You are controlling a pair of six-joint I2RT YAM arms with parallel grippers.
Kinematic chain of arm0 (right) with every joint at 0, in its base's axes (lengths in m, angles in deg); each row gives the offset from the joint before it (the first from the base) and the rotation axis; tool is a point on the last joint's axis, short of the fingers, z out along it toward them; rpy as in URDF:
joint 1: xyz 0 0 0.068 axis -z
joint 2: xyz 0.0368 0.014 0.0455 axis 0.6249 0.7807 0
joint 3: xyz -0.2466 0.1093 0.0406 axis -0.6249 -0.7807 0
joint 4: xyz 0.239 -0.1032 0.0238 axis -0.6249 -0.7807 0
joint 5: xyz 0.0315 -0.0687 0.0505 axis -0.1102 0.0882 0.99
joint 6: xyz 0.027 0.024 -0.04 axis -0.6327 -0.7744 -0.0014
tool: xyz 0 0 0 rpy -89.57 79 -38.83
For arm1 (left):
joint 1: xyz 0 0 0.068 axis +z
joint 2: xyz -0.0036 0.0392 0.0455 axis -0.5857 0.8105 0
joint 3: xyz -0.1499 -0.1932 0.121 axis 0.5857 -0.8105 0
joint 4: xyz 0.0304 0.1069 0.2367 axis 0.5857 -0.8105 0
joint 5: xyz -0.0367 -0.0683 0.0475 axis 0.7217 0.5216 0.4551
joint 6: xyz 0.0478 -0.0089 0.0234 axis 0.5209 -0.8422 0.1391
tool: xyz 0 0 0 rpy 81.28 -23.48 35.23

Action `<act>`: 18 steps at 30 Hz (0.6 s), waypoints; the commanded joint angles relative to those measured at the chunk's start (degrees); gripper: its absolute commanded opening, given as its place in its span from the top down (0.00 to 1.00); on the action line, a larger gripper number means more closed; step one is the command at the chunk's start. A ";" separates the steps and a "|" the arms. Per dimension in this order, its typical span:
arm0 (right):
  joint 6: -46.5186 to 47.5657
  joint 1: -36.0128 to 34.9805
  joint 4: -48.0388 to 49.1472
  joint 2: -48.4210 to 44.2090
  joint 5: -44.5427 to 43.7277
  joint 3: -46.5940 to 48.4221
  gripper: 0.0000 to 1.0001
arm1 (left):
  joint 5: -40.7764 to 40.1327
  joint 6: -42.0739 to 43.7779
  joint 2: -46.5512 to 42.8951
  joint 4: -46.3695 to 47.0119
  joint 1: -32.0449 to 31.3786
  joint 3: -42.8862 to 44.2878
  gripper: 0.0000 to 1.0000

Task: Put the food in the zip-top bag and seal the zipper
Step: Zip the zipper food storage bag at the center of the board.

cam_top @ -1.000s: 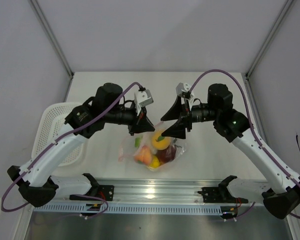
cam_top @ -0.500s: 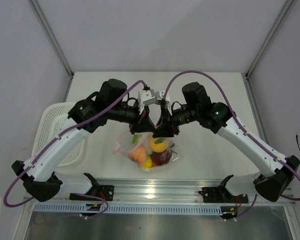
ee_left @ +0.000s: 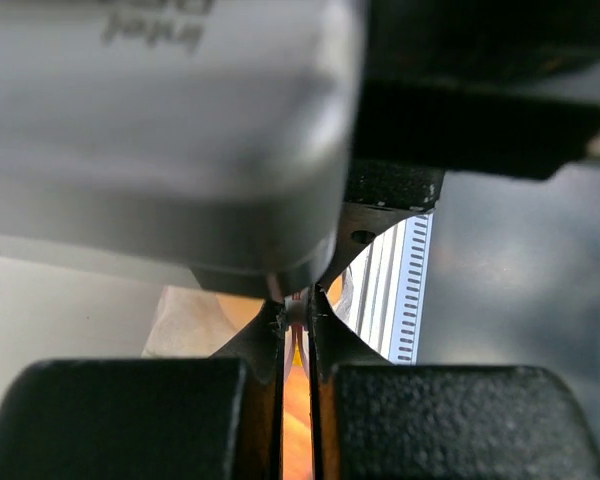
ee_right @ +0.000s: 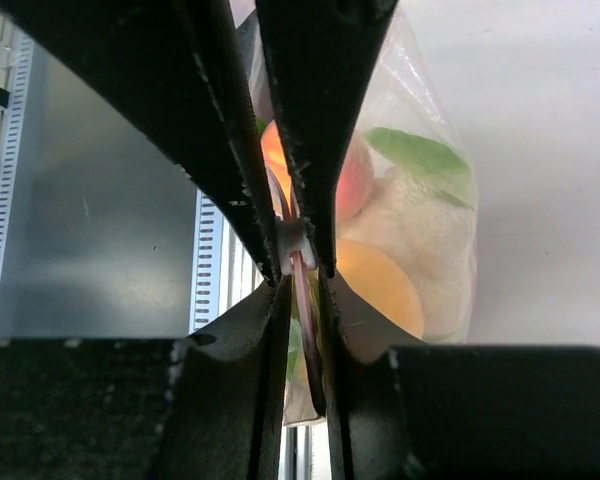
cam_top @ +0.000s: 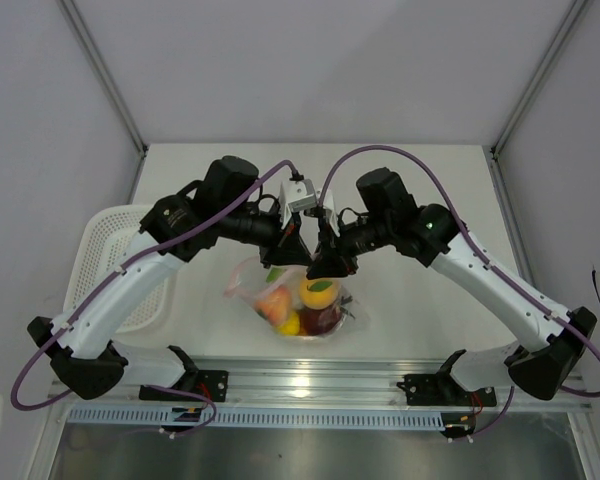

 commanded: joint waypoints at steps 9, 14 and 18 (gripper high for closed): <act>-0.60 -0.49 1.36 -0.06 -2.46 0.50 1.00 | 0.32 1.53 -0.54 1.09 0.18 2.25 0.99; -3.33 0.47 5.93 -2.43 -5.45 -2.75 1.00 | -1.26 1.62 -1.68 1.17 0.26 0.85 0.99; -6.92 3.28 10.14 -4.63 -4.40 -6.00 1.00 | -1.79 1.18 -3.35 2.23 0.62 -3.27 1.00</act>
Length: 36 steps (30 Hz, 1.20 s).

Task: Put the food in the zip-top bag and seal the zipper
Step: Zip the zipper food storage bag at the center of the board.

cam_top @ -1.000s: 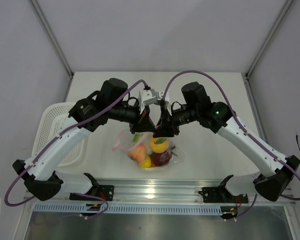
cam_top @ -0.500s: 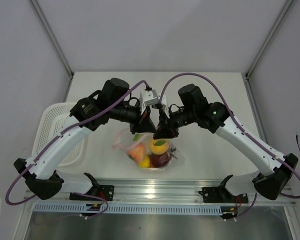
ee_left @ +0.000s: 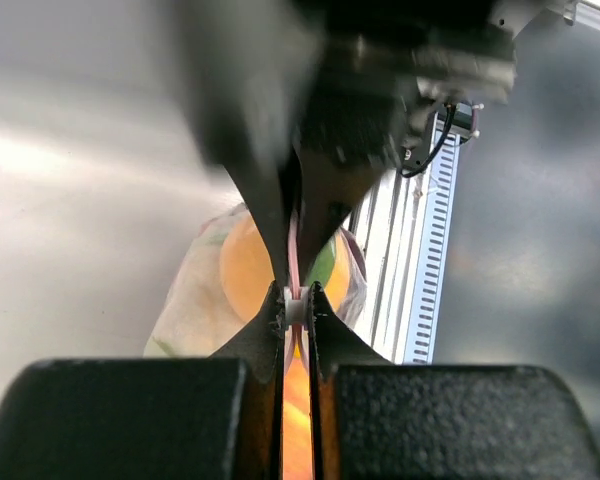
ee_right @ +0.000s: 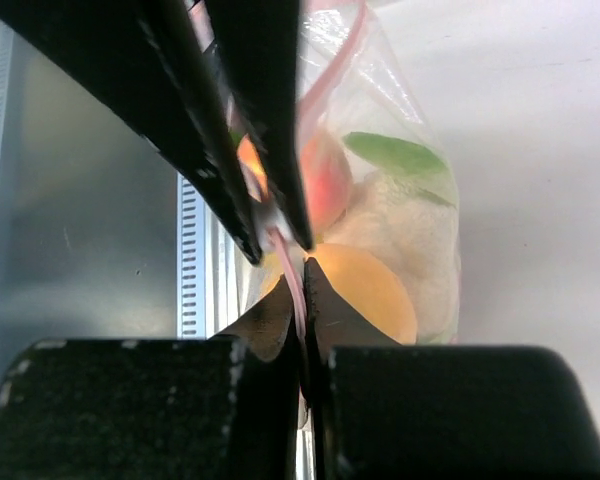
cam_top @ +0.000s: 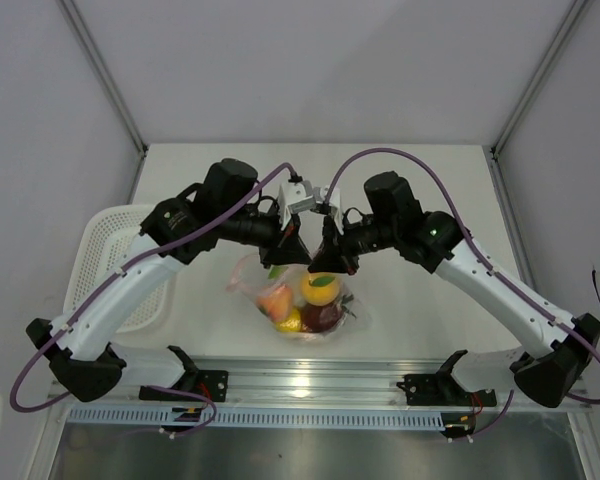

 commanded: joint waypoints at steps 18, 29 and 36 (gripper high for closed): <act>-10.27 9.60 15.70 -7.04 6.90 -8.91 1.00 | -5.31 -2.18 -13.06 2.08 2.88 -12.87 0.97; -6.76 6.27 8.76 -2.21 13.25 -3.55 0.55 | 0.48 -2.18 -13.34 3.57 3.15 -7.87 0.99; -2.98 3.71 2.63 -0.20 11.74 1.89 0.47 | 3.73 -1.04 -7.80 1.82 3.15 -0.84 0.99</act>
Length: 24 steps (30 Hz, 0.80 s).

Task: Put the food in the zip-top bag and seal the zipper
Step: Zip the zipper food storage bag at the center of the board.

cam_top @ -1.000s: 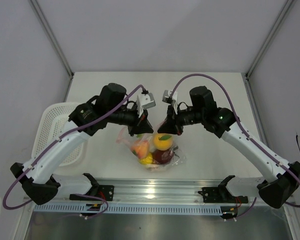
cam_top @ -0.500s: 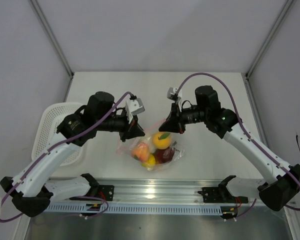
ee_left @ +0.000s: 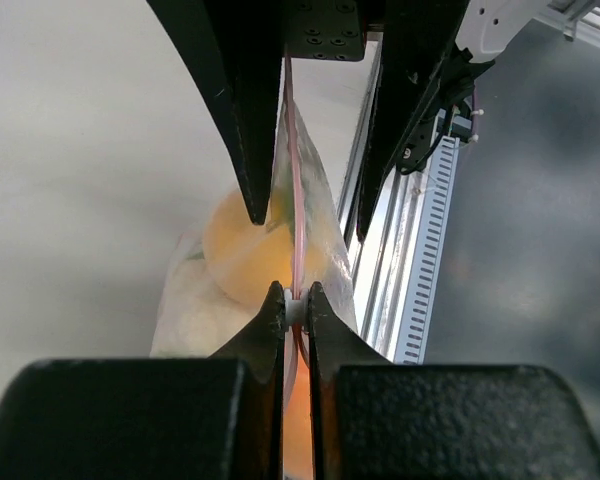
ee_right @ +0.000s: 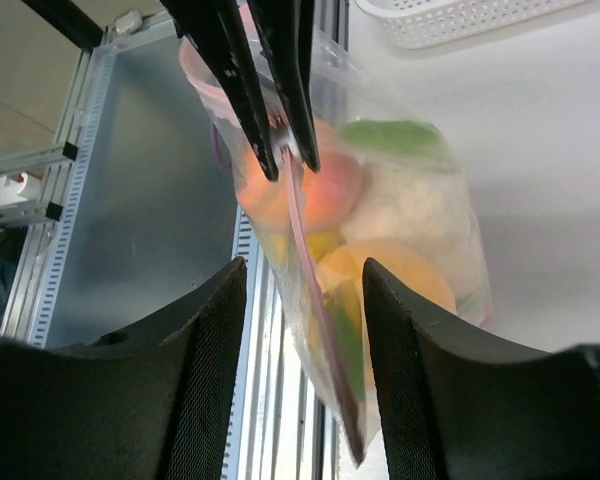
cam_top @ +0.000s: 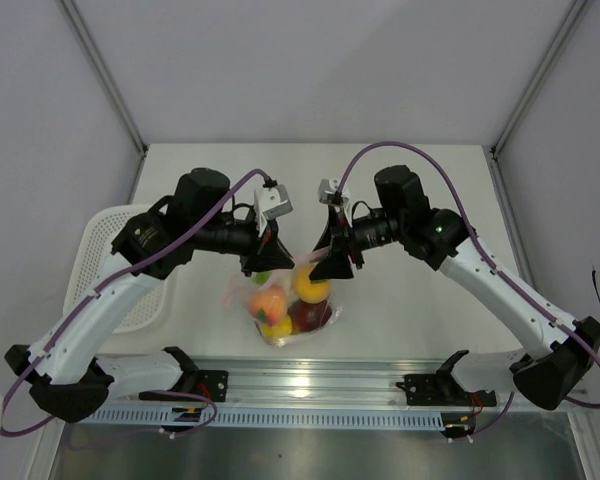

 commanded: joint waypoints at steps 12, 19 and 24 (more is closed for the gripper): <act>6.00 -3.65 -6.77 6.31 -0.66 10.02 0.90 | 5.08 0.36 2.27 0.98 0.35 5.01 1.00; 3.73 -3.56 -3.96 4.65 -4.51 8.09 1.00 | 4.55 0.71 2.18 0.98 0.35 3.96 1.00; -5.41 -0.23 7.98 -0.62 -11.28 1.94 1.00 | -0.54 0.36 0.51 1.42 0.43 0.89 0.99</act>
